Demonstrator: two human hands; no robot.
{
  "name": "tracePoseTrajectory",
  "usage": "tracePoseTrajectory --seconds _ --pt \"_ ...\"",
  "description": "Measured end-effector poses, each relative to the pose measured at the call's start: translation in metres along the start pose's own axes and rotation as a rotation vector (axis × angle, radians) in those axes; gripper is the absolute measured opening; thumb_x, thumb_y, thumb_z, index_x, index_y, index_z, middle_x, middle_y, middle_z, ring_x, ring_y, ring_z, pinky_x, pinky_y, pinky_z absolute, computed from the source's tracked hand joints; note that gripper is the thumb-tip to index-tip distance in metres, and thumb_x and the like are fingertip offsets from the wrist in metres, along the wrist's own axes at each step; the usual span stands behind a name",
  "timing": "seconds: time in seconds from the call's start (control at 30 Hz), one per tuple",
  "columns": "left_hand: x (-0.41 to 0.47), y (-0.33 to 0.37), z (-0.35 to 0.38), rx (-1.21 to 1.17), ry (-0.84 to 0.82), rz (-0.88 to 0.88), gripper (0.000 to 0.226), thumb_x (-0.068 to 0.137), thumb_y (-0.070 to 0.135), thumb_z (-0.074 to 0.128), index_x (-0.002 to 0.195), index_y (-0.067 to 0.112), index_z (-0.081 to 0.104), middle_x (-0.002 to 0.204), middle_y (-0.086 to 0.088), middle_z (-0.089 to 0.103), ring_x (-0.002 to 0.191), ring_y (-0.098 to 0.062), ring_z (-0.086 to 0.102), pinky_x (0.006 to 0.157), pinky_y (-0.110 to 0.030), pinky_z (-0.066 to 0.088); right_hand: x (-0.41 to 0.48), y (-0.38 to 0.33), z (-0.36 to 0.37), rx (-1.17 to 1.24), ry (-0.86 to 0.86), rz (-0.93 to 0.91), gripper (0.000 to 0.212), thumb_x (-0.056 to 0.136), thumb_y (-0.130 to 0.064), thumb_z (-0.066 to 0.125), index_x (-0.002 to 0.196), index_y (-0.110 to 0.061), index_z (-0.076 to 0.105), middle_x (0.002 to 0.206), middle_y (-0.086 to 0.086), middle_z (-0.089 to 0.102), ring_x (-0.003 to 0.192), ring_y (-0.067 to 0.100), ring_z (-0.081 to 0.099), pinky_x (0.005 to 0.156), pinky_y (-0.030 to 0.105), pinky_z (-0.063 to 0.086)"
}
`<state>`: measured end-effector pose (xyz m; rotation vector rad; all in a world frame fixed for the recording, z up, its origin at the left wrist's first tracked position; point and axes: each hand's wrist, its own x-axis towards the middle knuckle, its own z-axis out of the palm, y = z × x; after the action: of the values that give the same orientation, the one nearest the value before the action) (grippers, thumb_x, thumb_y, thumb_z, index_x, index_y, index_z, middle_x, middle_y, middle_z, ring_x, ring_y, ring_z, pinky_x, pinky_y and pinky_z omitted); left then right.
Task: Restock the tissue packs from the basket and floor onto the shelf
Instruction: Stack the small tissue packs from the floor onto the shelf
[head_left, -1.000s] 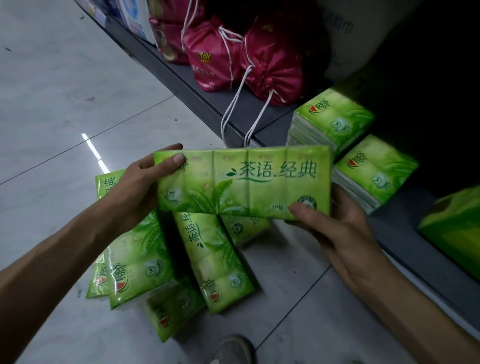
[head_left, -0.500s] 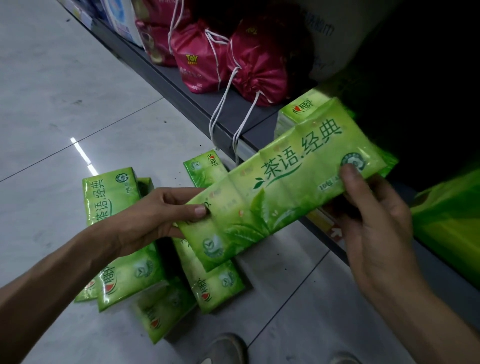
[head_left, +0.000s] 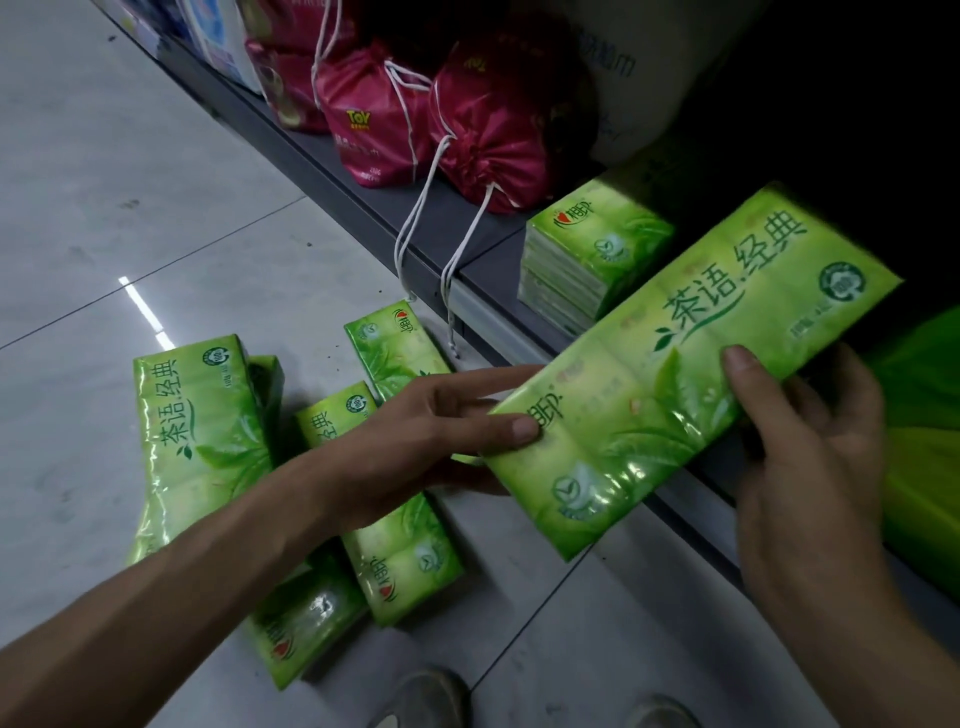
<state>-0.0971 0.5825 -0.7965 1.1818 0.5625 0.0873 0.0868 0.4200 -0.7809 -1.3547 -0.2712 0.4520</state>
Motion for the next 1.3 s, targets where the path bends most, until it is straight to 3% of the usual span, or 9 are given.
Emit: tracePoseTrajectory --seconds 0.17,0.4,0.53,0.63,0.77,0.87,1.0,1.17,1.3 --pt "0.015 0.005 0.018 0.013 0.011 0.046 0.043 0.099 0.018 0.064 0.141 0.024 0.065 0.128 -0.008 0.075 0.118 -0.028 0.072 0.087 -0.035 0.062 -0.001 0.002 -0.005 -0.006 -0.011 -0.018 0.074 0.087 -0.017 0.077 0.152 -0.032 0.044 0.136 -0.006 0.066 0.12 0.002 0.066 0.084 0.016 0.057" --pt "0.044 0.017 0.044 0.024 0.105 0.092 0.035 0.101 0.027 0.065 0.135 0.018 0.07 0.119 -0.01 0.078 0.112 -0.031 0.075 0.097 -0.049 0.061 -0.005 0.001 -0.009 -0.137 -0.015 -0.093 0.067 0.092 -0.009 0.074 0.151 -0.025 0.045 0.14 -0.009 0.062 0.121 -0.002 0.063 0.094 0.016 0.055" --pt "0.066 0.026 0.062 -0.018 0.166 0.104 0.033 0.101 0.029 0.067 0.128 0.011 0.073 0.113 -0.01 0.08 0.102 -0.031 0.077 0.09 -0.049 0.063 -0.009 -0.002 -0.009 -0.156 -0.069 -0.104 0.069 0.091 -0.012 0.075 0.152 -0.028 0.046 0.136 -0.014 0.065 0.118 -0.005 0.064 0.089 0.014 0.056" --pt "0.077 0.032 0.074 -0.021 0.214 0.115 0.032 0.1 0.03 0.069 0.124 0.009 0.075 0.11 -0.01 0.08 0.093 -0.028 0.079 0.079 -0.04 0.065 -0.005 -0.003 -0.01 -0.158 -0.103 -0.108 0.075 0.089 -0.013 0.077 0.154 -0.028 0.044 0.141 -0.013 0.063 0.125 0.0 0.062 0.097 0.018 0.055" --pt "0.088 0.038 0.084 0.034 0.266 0.135 0.035 0.101 0.034 0.068 0.122 0.008 0.076 0.11 -0.01 0.08 0.094 -0.029 0.079 0.081 -0.047 0.066 0.006 0.004 -0.014 -0.206 -0.115 -0.117 0.083 0.085 -0.014 0.083 0.156 -0.03 0.041 0.144 -0.011 0.06 0.128 0.006 0.062 0.099 0.032 0.058" --pt "0.094 0.042 0.088 0.03 0.293 0.132 0.038 0.101 0.036 0.067 0.121 0.005 0.075 0.109 -0.011 0.08 0.094 -0.029 0.079 0.08 -0.048 0.067 0.016 0.014 -0.018 -0.27 -0.085 -0.131 0.086 0.083 -0.029 0.087 0.156 -0.032 0.041 0.147 -0.009 0.058 0.133 0.012 0.059 0.104 0.045 0.055" --pt "0.095 0.039 0.087 -0.012 0.289 0.116 0.036 0.102 0.037 0.066 0.122 0.008 0.075 0.114 -0.009 0.079 0.099 -0.025 0.079 0.08 -0.043 0.066 0.018 0.023 -0.02 -0.314 -0.049 -0.117 0.089 0.079 -0.047 0.084 0.156 -0.037 0.04 0.15 -0.011 0.055 0.138 0.013 0.054 0.107 0.047 0.052" --pt "0.086 0.009 0.084 -0.085 0.291 0.096 0.037 0.094 0.022 0.077 0.127 0.01 0.063 0.126 -0.014 0.07 0.104 -0.023 0.077 0.09 -0.041 0.064 0.015 0.032 -0.025 -0.255 -0.03 -0.089 0.08 0.084 -0.018 0.086 0.153 -0.028 0.047 0.142 -0.007 0.062 0.127 0.008 0.063 0.101 0.04 0.057" --pt "0.08 -0.005 0.078 -0.068 0.282 0.123 0.036 0.095 0.005 0.073 0.125 0.021 0.063 0.126 -0.019 0.067 0.103 -0.025 0.077 0.094 -0.038 0.062 0.016 0.045 -0.029 -0.269 -0.027 -0.076 0.084 0.082 -0.014 0.087 0.154 -0.029 0.045 0.148 -0.001 0.056 0.133 0.011 0.059 0.105 0.044 0.055"
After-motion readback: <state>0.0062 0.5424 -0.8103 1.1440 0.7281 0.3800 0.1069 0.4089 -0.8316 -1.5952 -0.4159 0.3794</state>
